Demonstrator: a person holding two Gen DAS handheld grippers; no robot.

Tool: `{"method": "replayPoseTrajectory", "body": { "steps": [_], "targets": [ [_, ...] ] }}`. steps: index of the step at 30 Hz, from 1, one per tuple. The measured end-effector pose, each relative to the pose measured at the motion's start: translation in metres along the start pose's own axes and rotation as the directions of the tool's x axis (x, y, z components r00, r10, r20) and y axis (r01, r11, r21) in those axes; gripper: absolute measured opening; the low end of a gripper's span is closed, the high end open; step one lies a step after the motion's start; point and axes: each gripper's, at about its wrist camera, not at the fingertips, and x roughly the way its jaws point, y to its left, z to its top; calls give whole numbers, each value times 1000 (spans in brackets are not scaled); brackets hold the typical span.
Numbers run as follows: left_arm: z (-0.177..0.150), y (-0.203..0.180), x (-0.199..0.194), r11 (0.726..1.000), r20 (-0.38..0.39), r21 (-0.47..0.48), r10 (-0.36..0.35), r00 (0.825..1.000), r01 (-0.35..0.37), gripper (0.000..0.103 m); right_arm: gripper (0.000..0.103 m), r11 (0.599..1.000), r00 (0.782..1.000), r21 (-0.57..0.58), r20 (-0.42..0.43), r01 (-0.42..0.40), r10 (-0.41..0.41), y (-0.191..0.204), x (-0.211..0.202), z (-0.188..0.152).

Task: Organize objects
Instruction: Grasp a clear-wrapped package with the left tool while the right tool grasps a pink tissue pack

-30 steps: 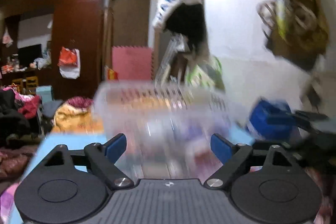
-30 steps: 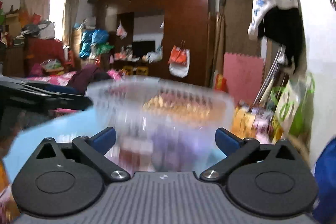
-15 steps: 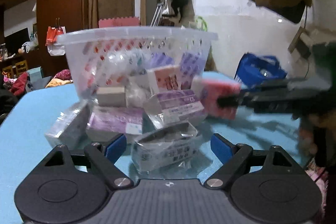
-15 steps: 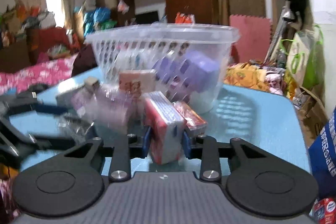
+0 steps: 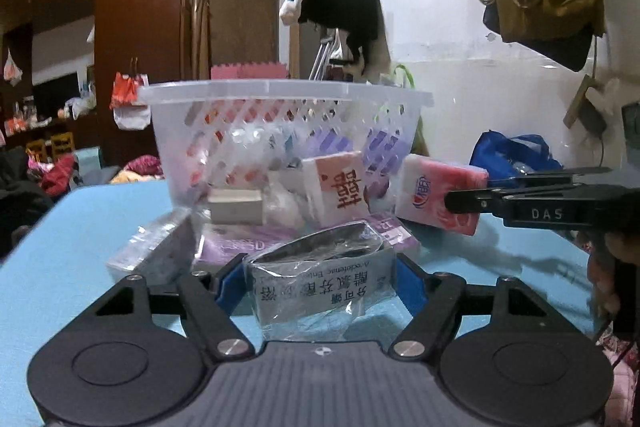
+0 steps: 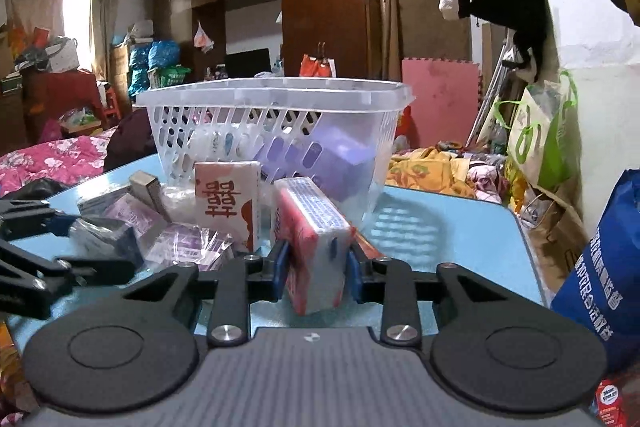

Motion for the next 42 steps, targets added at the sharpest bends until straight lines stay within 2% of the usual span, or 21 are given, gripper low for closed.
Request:
{"method": "replayPoseTrajectory", "body": {
  "steps": [4, 13, 17, 21, 24, 27, 30, 33, 34, 35, 36, 38, 40, 42],
  "targets": [
    [-3, 6, -7, 1000, 19, 2, 1, 1000, -2, 78, 33, 1000, 1000, 10, 13, 3, -3, -1, -1, 0],
    [6, 32, -15, 997, 47, -75, 8, 999, -4, 78, 32, 997, 993, 73, 118, -32, 23, -9, -19, 0],
    [28, 44, -32, 996, 106, -88, 24, 994, -15, 78, 32, 996, 980, 65, 193, -57, 44, -2, -40, 17],
    [71, 58, -36, 995, 155, -98, 19, 988, -4, 78, 32, 998, 969, 21, 243, -56, 49, 6, -51, 56],
    [112, 63, -21, 996, 158, -95, 18, 987, -3, 78, 32, 999, 974, -22, 219, -47, 51, 13, -33, 90],
    [154, 66, 19, 995, 97, -96, 23, 995, -14, 78, 32, 999, 988, -43, 153, 5, 2, 14, 4, 117],
    [174, 70, 66, 992, 6, -120, 36, 999, -35, 78, 32, 1000, 997, -17, 75, 3, -1, 8, 42, 131],
    [179, 77, 95, 985, -26, -163, 43, 999, -47, 78, 33, 999, 996, -22, 86, 25, -23, 6, 59, 134],
    [180, 79, 101, 984, -27, -170, 39, 999, -43, 80, 35, 1000, 995, -23, 100, 20, -18, 6, 60, 134],
    [181, 80, 108, 984, -33, -171, 45, 998, -50, 82, 43, 1000, 993, -20, 115, 15, -13, 5, 60, 135],
    [182, 80, 115, 983, -50, -167, 68, 996, -75, 83, 63, 1000, 994, -18, 111, 21, -18, 4, 64, 136],
    [179, 80, 117, 981, -69, -151, 114, 991, -124, 83, 87, 999, 994, -21, 102, 41, -39, 2, 62, 134],
    [173, 81, 105, 985, -47, -133, 108, 993, -114, 83, 91, 999, 989, -31, 142, 39, -34, 5, 42, 125],
    [168, 82, 87, 987, -3, -139, 82, 997, -81, 86, 102, 1000, 984, -10, 180, -7, 9, 4, 15, 111]
  ]
}}
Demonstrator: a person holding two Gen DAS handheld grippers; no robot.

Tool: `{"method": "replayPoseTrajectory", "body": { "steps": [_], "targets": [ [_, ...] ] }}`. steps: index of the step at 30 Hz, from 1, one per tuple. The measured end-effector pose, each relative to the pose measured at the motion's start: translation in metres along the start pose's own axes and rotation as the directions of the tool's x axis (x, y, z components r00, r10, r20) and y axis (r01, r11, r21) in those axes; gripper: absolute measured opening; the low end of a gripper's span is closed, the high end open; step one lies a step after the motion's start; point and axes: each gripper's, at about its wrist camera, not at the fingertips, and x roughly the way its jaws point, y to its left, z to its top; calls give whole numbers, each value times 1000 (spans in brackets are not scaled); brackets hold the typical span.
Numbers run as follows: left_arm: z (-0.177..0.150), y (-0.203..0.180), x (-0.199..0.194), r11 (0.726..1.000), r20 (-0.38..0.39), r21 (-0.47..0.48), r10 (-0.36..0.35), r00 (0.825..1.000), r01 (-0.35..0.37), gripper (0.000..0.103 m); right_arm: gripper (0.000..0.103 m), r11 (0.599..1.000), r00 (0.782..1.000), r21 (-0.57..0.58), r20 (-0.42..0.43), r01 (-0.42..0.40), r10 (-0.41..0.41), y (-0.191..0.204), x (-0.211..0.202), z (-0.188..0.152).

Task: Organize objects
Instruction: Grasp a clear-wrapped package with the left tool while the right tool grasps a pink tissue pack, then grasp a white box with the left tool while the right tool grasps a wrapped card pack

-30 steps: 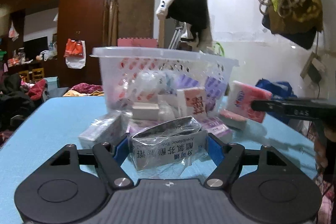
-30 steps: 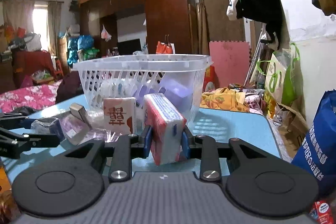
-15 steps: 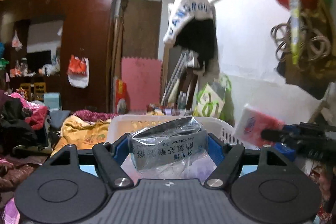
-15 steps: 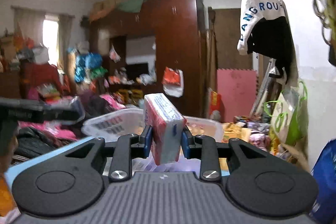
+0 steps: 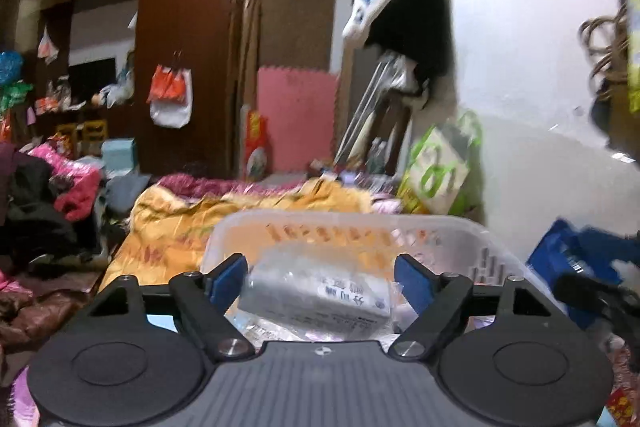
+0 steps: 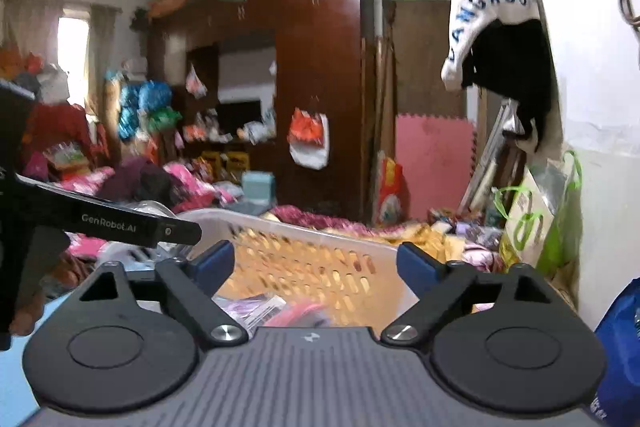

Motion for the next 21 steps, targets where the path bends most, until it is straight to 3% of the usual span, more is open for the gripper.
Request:
{"method": "replayPoseTrajectory", "body": {
  "steps": [3, 9, 12, 14, 16, 18, 21],
  "targets": [
    [6, -2, -2, 1000, 2, 6, -21, 1000, 21, 94, 103, 998, 998, 17, 18, -52, 52, -1, -26, -9],
    [7, -7, 21, 999, -64, 31, 15, 998, -14, 93, 103, 999, 999, -6, -14, -47, 47, -3, -37, -23],
    [-9, 8, -10, 1000, -1, 2, 0, 1000, 0, 93, 103, 999, 999, -2, -33, -34, 34, -10, -36, -33],
    [-31, 18, -41, 999, 44, 16, -35, 998, 34, 94, 103, 1000, 994, 4, -106, -28, 28, -18, -27, -48],
    [-64, 24, -64, 997, 46, 75, -22, 999, 18, 99, 98, 1000, 978, 4, -208, -23, 23, -24, -8, -62],
    [-93, 31, -68, 994, -11, 111, 14, 1000, -13, 99, 76, 999, 957, 22, -289, -25, 31, -27, 11, -73],
    [-123, 52, -64, 998, -81, 64, -5, 997, 10, 90, 73, 998, 939, 42, -336, -56, 67, -26, 25, -83]
  ]
}}
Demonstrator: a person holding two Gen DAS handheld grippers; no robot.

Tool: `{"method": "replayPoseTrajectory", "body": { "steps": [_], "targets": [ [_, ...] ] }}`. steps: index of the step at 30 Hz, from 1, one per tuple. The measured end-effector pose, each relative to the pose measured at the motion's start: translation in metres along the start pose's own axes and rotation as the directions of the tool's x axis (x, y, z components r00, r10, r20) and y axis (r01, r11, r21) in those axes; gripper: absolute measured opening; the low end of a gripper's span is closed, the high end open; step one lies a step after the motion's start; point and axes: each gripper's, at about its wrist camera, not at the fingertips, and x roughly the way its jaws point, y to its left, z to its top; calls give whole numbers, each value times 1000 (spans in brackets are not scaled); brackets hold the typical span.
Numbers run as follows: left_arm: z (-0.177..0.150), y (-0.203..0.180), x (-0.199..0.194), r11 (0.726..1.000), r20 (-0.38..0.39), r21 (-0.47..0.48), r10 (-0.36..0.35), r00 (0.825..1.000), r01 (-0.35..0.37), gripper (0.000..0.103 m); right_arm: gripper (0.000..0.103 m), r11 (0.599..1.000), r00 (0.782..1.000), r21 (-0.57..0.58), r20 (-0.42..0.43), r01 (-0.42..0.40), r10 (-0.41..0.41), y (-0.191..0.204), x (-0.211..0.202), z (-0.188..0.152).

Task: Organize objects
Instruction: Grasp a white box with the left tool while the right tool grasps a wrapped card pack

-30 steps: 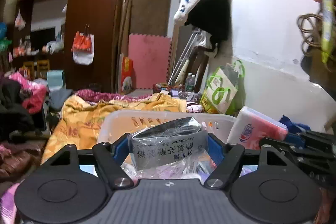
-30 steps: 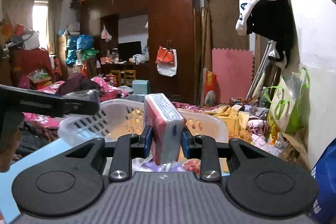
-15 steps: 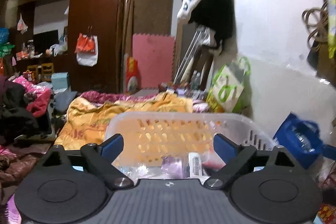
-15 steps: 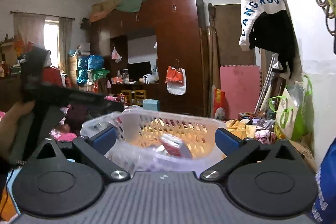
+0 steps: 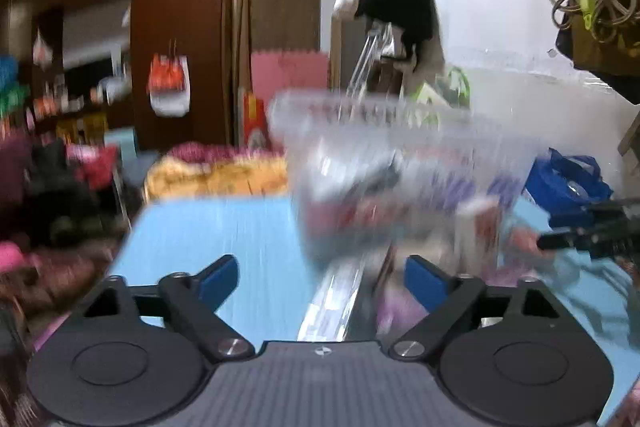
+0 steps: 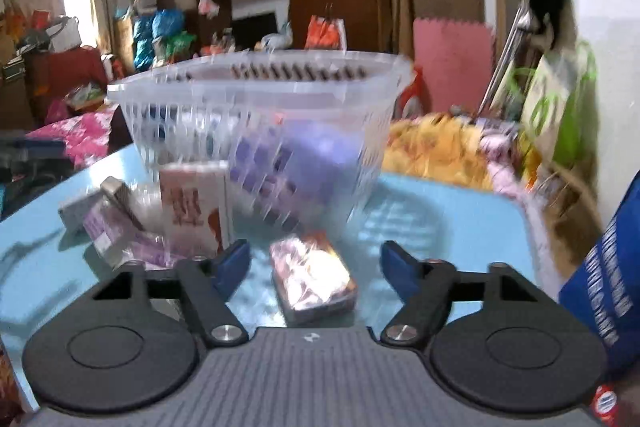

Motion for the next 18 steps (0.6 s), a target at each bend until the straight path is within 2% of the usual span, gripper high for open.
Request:
{"method": "replayPoseTrajectory", "body": {
  "steps": [4, 6, 8, 9, 10, 14, 18],
  "targets": [
    [-6, 14, 13, 999, -51, -31, -20, 999, 19, 79, 73, 1000, 998, 0, -54, 21, -21, 1, 16, -5],
    [-4, 10, 14, 999, -51, -8, -35, 998, 35, 79, 73, 1000, 997, 22, -70, 8, -7, -2, 18, -6],
    [-7, 5, 20, 1000, -89, 28, -10, 996, 13, 61, 71, 999, 998, 32, -67, 7, -5, -3, 15, -11],
    [-6, 4, 25, 999, -117, 31, -15, 993, 19, 40, 58, 1000, 997, 27, -82, 8, -6, -2, 17, -11],
    [-9, 5, 27, 999, -134, 24, -28, 991, 32, 35, 57, 1000, 995, 23, -96, 5, -2, -4, 17, -13],
    [-12, 7, 24, 999, -119, 22, -42, 992, 44, 34, 55, 999, 996, -20, -83, 39, -40, 4, 13, -15],
    [-13, 14, 15, 998, -53, -25, -64, 997, 63, 34, 55, 997, 999, -62, 0, 54, -54, 13, -2, -16]
  ]
}}
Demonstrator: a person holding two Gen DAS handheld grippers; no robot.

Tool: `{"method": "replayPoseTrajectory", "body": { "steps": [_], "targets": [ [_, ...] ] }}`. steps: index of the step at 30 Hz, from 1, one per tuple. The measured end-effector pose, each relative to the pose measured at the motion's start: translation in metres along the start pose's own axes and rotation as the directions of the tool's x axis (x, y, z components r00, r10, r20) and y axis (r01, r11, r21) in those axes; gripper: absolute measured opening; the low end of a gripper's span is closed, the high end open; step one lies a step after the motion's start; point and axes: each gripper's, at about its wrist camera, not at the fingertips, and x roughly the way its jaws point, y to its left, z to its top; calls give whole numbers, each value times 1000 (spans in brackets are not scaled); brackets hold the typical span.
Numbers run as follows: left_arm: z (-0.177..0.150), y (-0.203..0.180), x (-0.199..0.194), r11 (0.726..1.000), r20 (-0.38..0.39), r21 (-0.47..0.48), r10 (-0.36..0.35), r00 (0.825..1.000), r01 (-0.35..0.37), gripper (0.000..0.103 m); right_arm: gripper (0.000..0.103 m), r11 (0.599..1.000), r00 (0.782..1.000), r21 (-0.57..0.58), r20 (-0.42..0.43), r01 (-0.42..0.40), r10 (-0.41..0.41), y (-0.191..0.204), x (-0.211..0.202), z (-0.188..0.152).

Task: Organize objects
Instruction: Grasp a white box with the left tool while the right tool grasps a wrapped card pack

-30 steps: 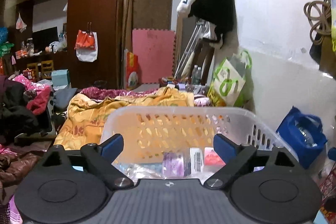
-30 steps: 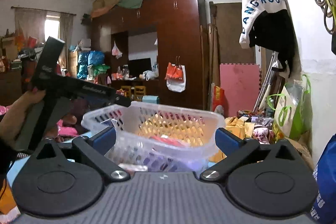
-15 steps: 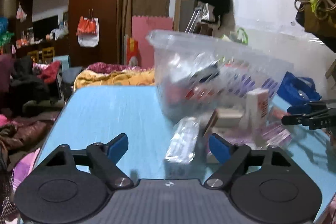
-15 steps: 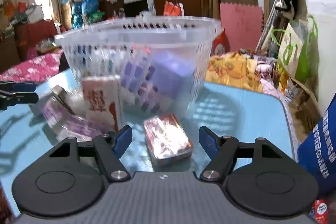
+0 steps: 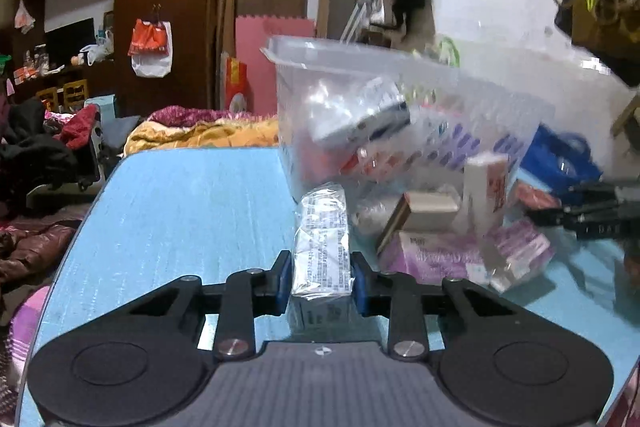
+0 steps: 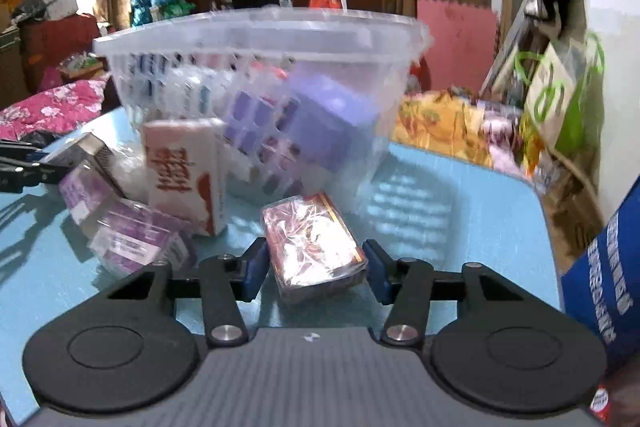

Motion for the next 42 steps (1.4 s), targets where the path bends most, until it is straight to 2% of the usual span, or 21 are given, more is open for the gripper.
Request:
{"method": "replayPoseTrajectory", "body": {
  "steps": [6, 11, 14, 16, 17, 19, 20, 23, 24, 25, 27, 31, 32, 33, 34, 36, 37, 41, 42],
  "targets": [
    [0, -6, -10, 1000, 100, 18, -3, 995, 2, 34, 55, 999, 987, 40, 163, -16, 9, -5, -28, -5],
    [-3, -10, -25, 999, 204, 10, 40, 978, -42, 34, 55, 989, 963, 104, 260, -107, 77, -11, -49, -11],
    [5, -18, -44, 1000, 271, 11, -25, 962, 23, 34, 55, 986, 945, 115, 316, -124, 82, -6, -66, -4],
    [23, -31, -57, 999, 324, 40, -41, 945, 30, 34, 55, 989, 935, 106, 349, -106, 63, -2, -75, 17],
    [36, -36, -61, 998, 330, 50, -56, 942, 42, 34, 55, 990, 933, 99, 356, -96, 55, 0, -78, 30],
    [64, -46, -58, 996, 331, 65, -85, 940, 67, 35, 55, 994, 933, 75, 355, -83, 51, 7, -78, 59],
    [82, -51, -51, 995, 317, 66, -93, 944, 76, 35, 55, 996, 935, 57, 351, -64, 40, 12, -74, 73],
    [121, -64, -15, 996, 237, 42, -91, 967, 83, 35, 55, 997, 954, 59, 295, 46, -61, 17, -46, 110],
    [132, -70, 1, 996, 199, 42, -83, 976, 77, 35, 55, 996, 968, 80, 246, 26, -45, 12, -30, 122],
    [137, -75, 14, 997, 178, 41, -73, 981, 67, 35, 55, 995, 978, 101, 205, 7, -28, 7, -16, 127],
    [149, -80, 38, 999, 135, 24, -36, 990, 33, 35, 55, 995, 990, 102, 136, 21, -35, 5, 10, 136],
    [158, -82, 65, 1000, 79, 3, 5, 997, -6, 36, 55, 996, 995, 81, 88, 45, -52, 7, 33, 138],
    [160, -81, 68, 1000, 68, 0, 10, 998, -10, 36, 56, 996, 994, 80, 92, 44, -51, 9, 33, 137],
    [161, -81, 71, 1000, 62, -1, 13, 998, -13, 45, 59, 996, 994, 79, 98, 50, -58, 8, 34, 136],
    [162, -81, 71, 1000, 75, -4, 19, 997, -19, 60, 65, 995, 992, 80, 105, 64, -72, 6, 32, 135],
    [157, -77, 61, 999, 118, -12, 46, 992, -45, 74, 97, 994, 986, 78, 143, 74, -85, 8, 20, 130],
    [152, -76, 54, 999, 141, -13, 52, 989, -51, 75, 102, 995, 983, 73, 167, 69, -80, 11, 10, 126],
    [129, -72, 19, 998, 174, -31, 64, 983, -60, 76, 103, 996, 972, 93, 233, 7, -29, 14, -26, 109],
    [114, -72, 5, 999, 186, -21, 47, 981, -44, 81, 103, 994, 968, 106, 251, -10, -17, 14, -35, 100]
  ]
}}
